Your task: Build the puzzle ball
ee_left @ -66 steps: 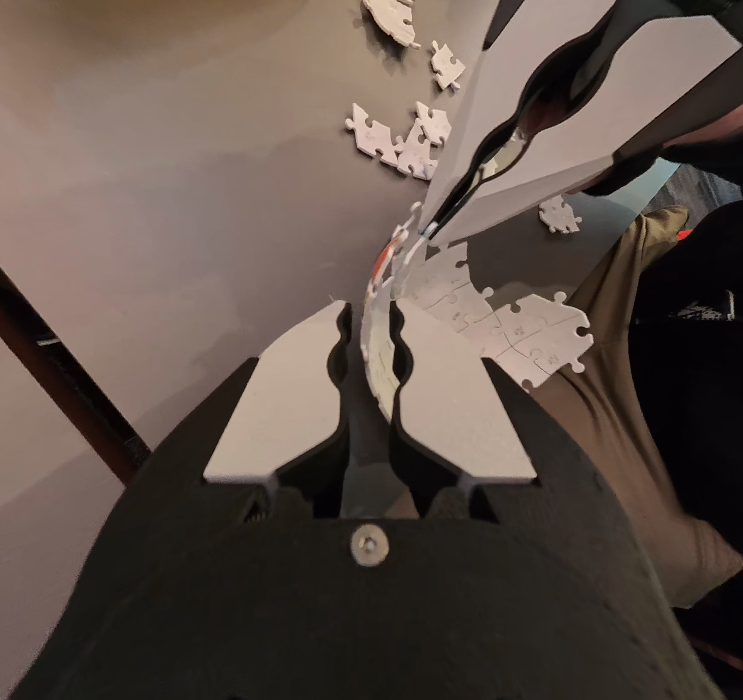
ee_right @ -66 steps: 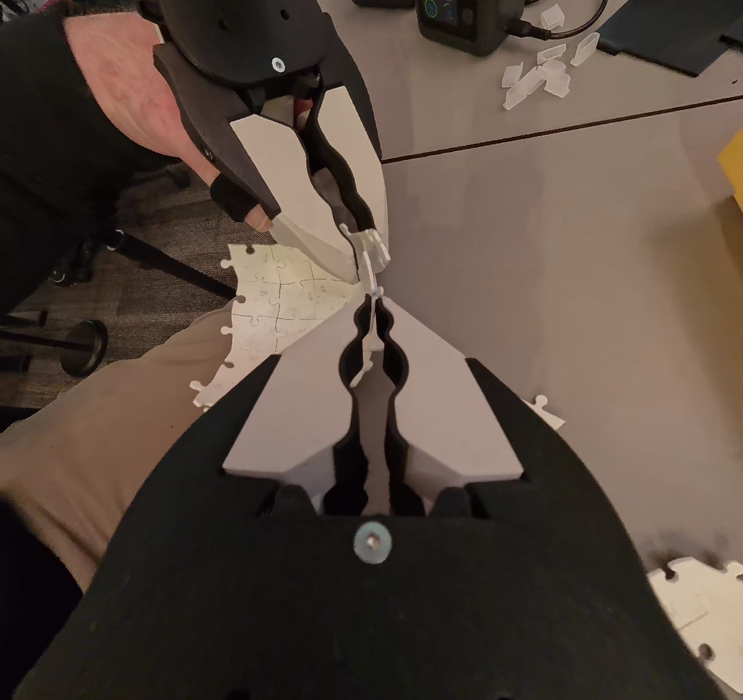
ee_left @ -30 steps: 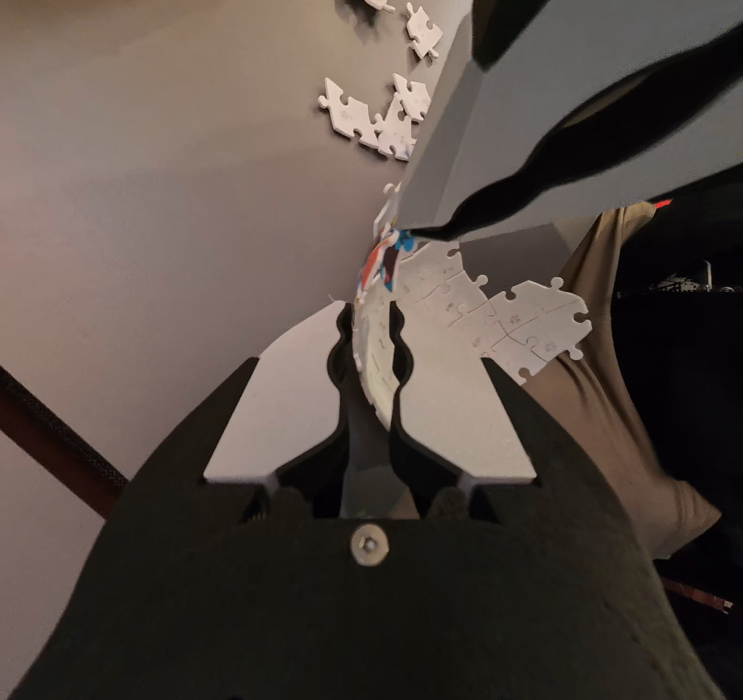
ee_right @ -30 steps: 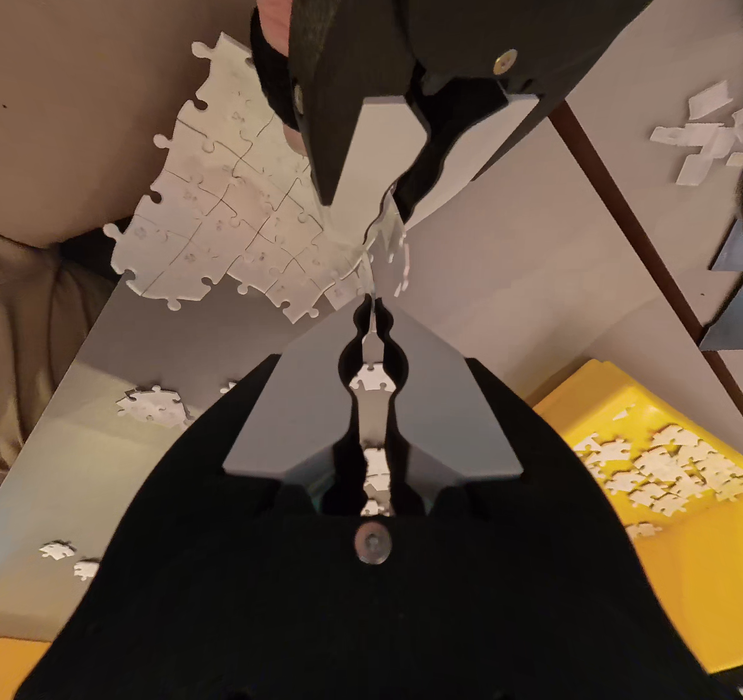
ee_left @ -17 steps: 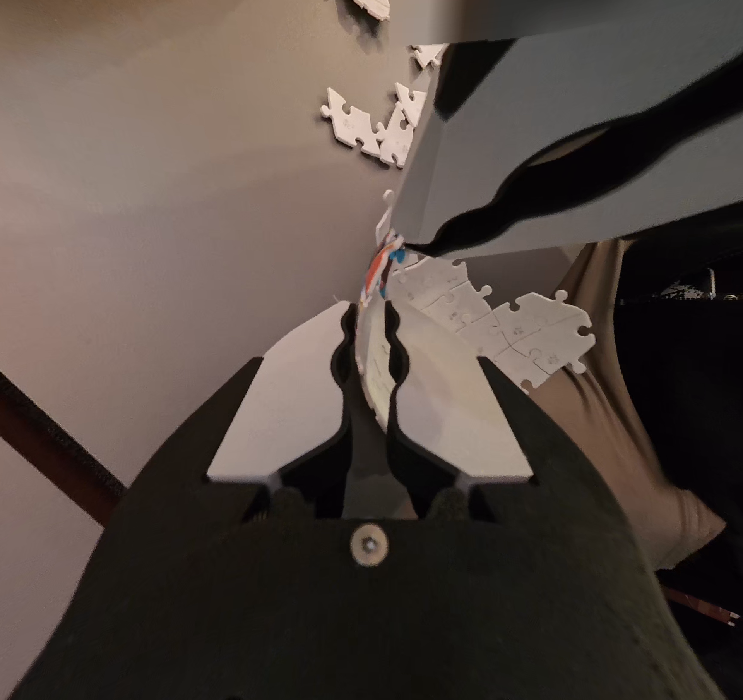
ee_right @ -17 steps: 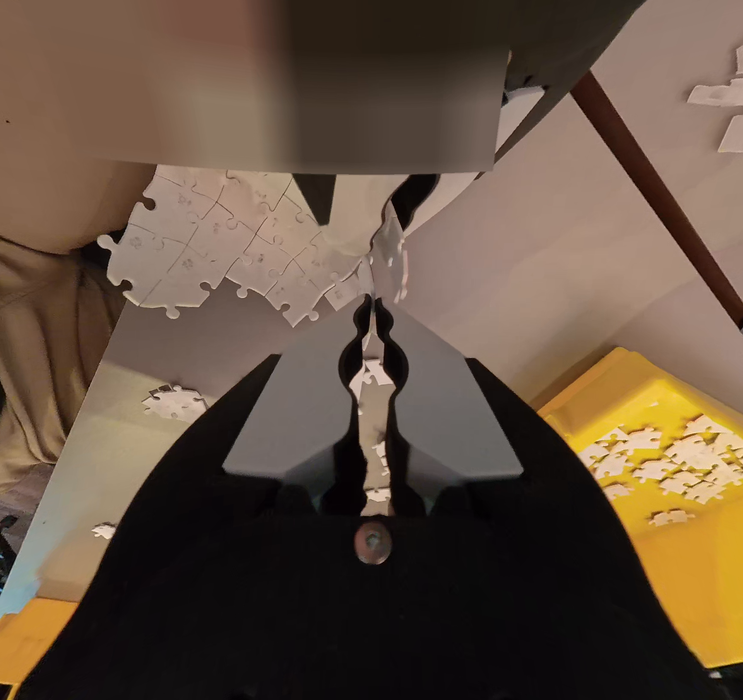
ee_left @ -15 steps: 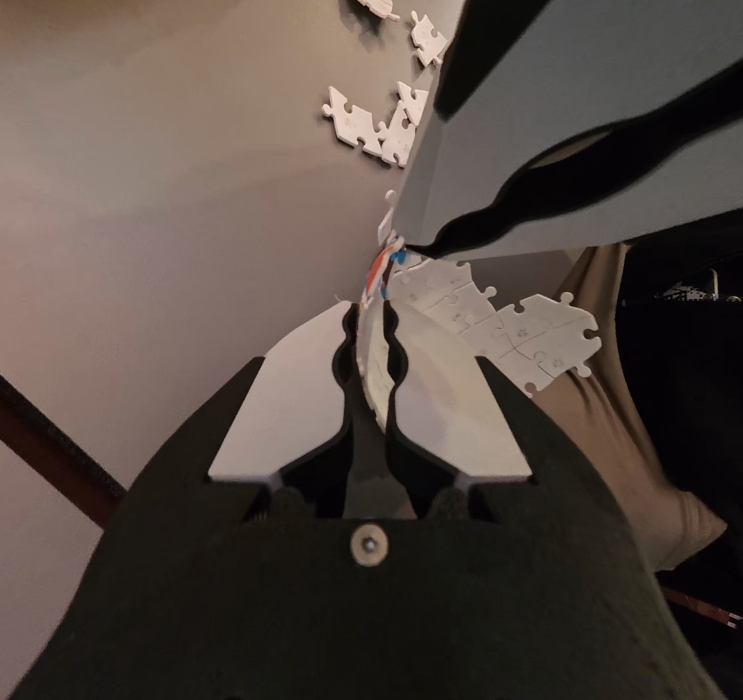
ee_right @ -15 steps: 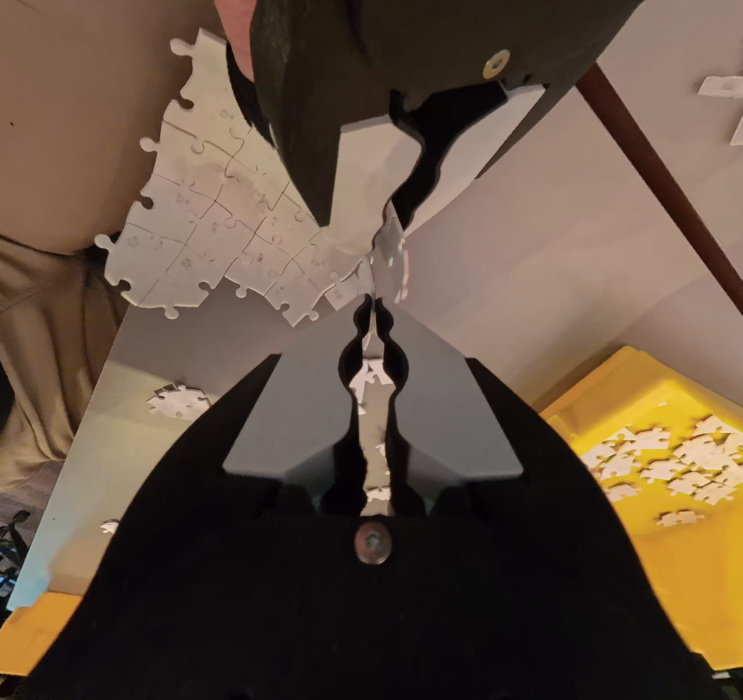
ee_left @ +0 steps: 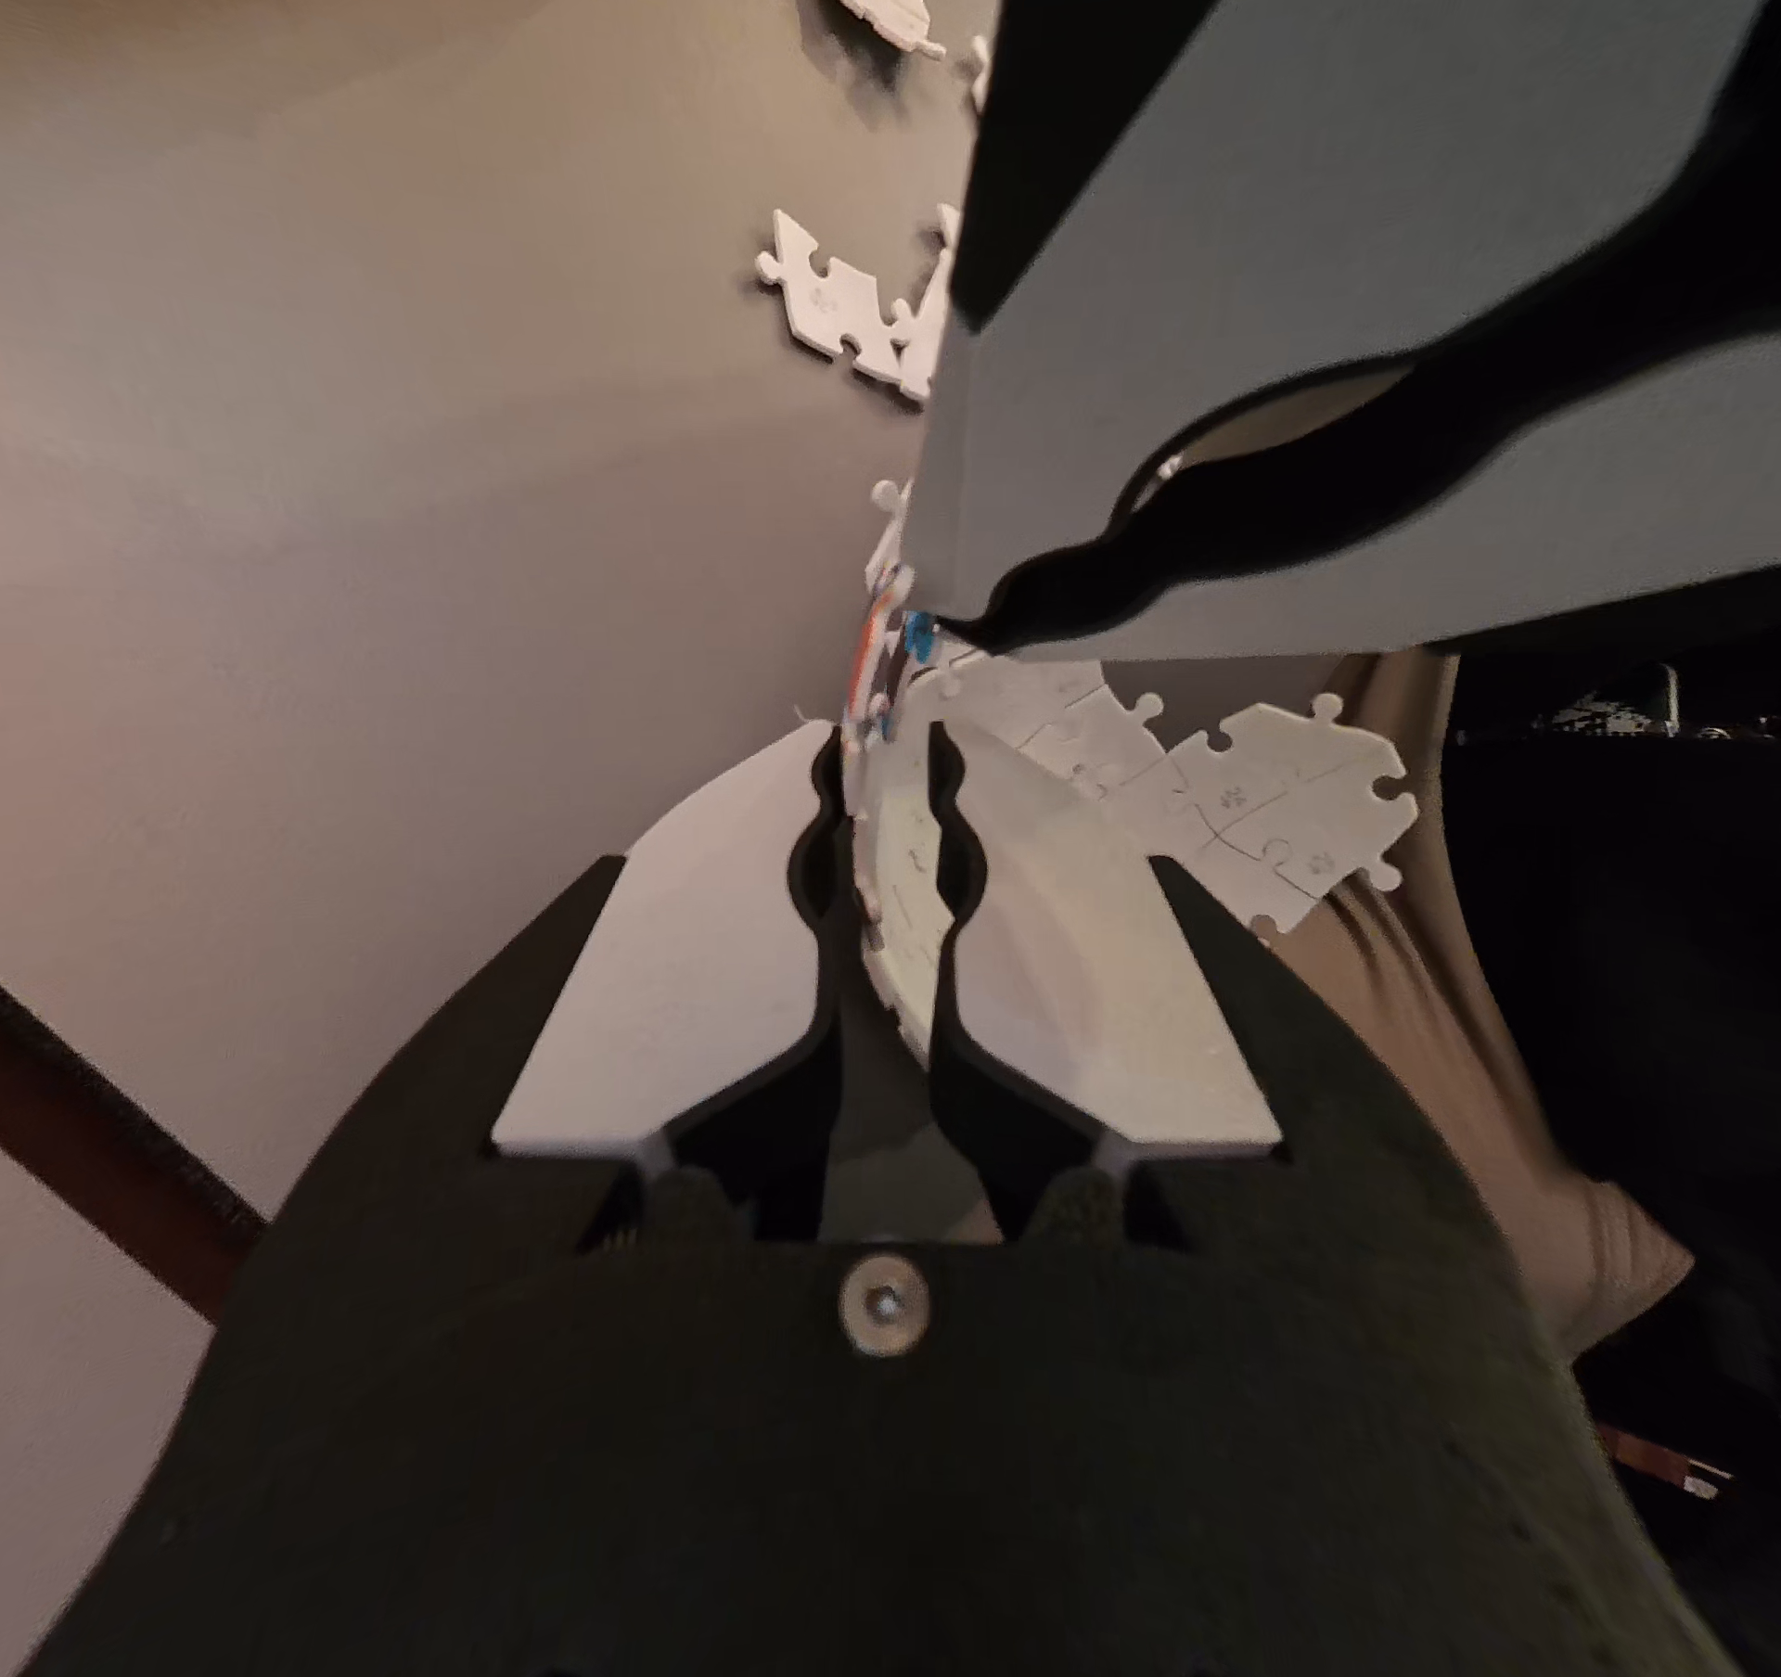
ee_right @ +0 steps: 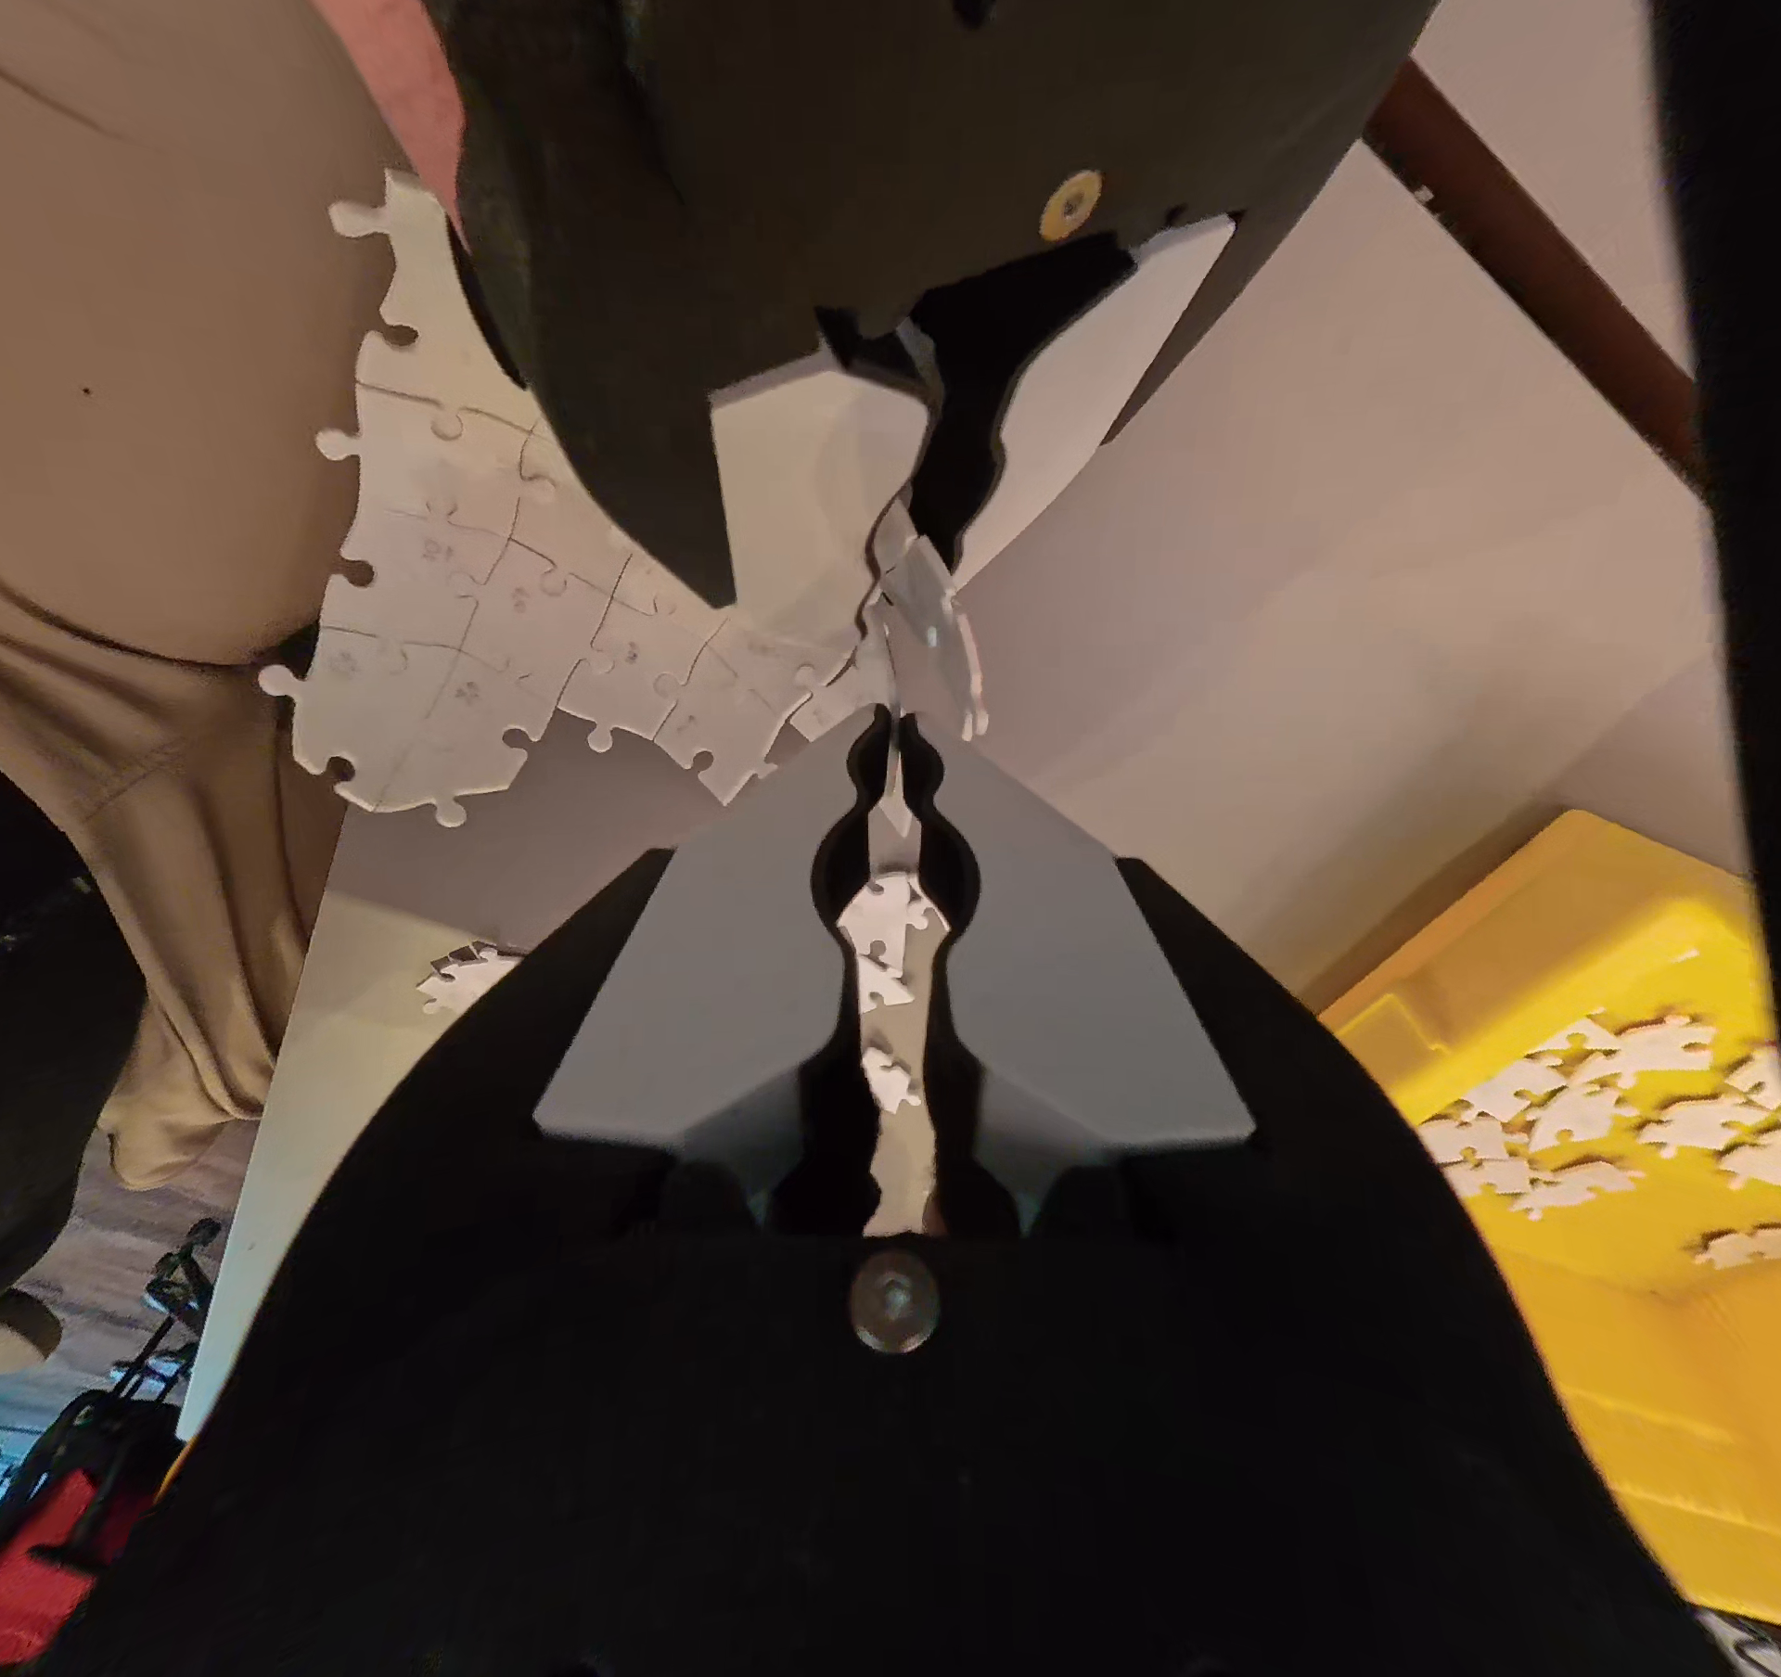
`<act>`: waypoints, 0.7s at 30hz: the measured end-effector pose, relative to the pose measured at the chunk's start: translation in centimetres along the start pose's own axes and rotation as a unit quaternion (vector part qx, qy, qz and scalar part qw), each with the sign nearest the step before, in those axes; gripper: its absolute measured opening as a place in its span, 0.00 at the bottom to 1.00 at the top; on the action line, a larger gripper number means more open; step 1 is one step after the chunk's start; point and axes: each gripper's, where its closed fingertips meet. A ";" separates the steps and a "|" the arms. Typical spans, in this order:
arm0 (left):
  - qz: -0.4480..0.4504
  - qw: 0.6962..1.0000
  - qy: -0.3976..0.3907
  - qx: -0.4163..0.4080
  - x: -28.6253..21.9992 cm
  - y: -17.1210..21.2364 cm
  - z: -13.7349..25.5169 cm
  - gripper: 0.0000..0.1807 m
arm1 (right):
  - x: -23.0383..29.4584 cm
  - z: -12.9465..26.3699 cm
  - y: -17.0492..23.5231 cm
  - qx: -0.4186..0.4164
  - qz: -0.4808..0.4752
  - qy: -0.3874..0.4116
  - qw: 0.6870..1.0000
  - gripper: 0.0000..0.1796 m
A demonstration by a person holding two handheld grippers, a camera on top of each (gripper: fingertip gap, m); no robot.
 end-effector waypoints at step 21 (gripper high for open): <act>0.011 1.000 -0.009 -0.009 0.6 0.2 0.2 0.03 | -0.6 1.3 -0.9 -0.104 -0.046 -0.009 0.993 0.06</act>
Point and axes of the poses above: each gripper's, where its closed fingertips meet, z back along the fingers, y out of its underside, x = y × z across the jaws, and after that the axes turned 2 degrees about -x, right-handed
